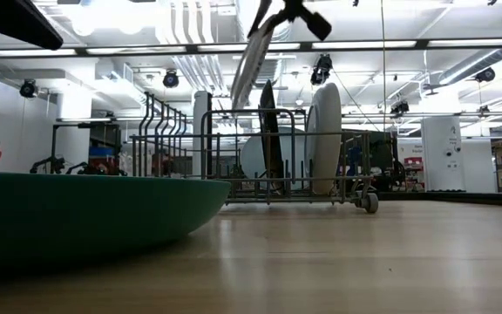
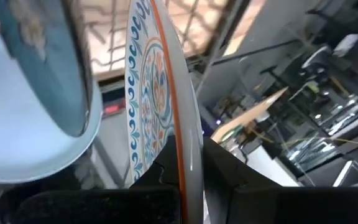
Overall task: Sort dishes
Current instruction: Put the white and blue patterned plate in the dishwasher rack, then put the dark green plate in the dishwasher rack
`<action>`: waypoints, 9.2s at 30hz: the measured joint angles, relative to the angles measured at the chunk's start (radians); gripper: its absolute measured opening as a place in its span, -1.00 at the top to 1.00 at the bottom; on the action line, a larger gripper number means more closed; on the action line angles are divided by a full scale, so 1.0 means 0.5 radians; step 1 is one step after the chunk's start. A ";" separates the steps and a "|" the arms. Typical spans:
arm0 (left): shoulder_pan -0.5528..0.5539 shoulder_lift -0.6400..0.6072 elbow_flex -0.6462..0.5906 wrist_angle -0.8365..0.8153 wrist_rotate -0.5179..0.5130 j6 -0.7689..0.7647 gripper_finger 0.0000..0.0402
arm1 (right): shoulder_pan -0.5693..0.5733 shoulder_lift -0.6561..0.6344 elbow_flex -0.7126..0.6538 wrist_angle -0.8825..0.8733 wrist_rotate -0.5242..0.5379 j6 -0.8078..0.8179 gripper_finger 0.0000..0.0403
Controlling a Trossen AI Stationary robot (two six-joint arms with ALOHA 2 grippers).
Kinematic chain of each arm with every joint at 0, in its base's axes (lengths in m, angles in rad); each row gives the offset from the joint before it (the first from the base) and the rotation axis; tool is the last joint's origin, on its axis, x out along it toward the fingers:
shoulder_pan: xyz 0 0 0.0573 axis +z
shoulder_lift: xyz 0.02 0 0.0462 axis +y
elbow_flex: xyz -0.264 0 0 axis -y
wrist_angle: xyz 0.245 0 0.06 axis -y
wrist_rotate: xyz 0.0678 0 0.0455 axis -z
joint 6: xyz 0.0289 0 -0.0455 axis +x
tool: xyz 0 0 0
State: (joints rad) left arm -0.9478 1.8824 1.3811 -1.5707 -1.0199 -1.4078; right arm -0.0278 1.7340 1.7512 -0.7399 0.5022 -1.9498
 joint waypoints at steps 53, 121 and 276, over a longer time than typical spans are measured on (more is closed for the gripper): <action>0.002 -0.022 -0.073 0.000 0.071 -0.125 1.00 | -0.009 0.456 -0.002 0.091 0.099 -0.034 0.88; 0.008 -0.021 -0.073 -0.001 0.034 -0.145 1.00 | 0.016 0.538 -0.005 0.298 0.126 0.130 0.43; -0.661 -0.005 0.405 0.452 -0.267 1.175 1.00 | 1.134 0.485 -0.480 0.500 0.505 6.017 1.00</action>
State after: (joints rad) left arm -1.2784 1.8797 1.5837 -1.3446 -1.1534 -0.8204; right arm 0.5390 1.9765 1.5112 -0.4900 0.7548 1.0589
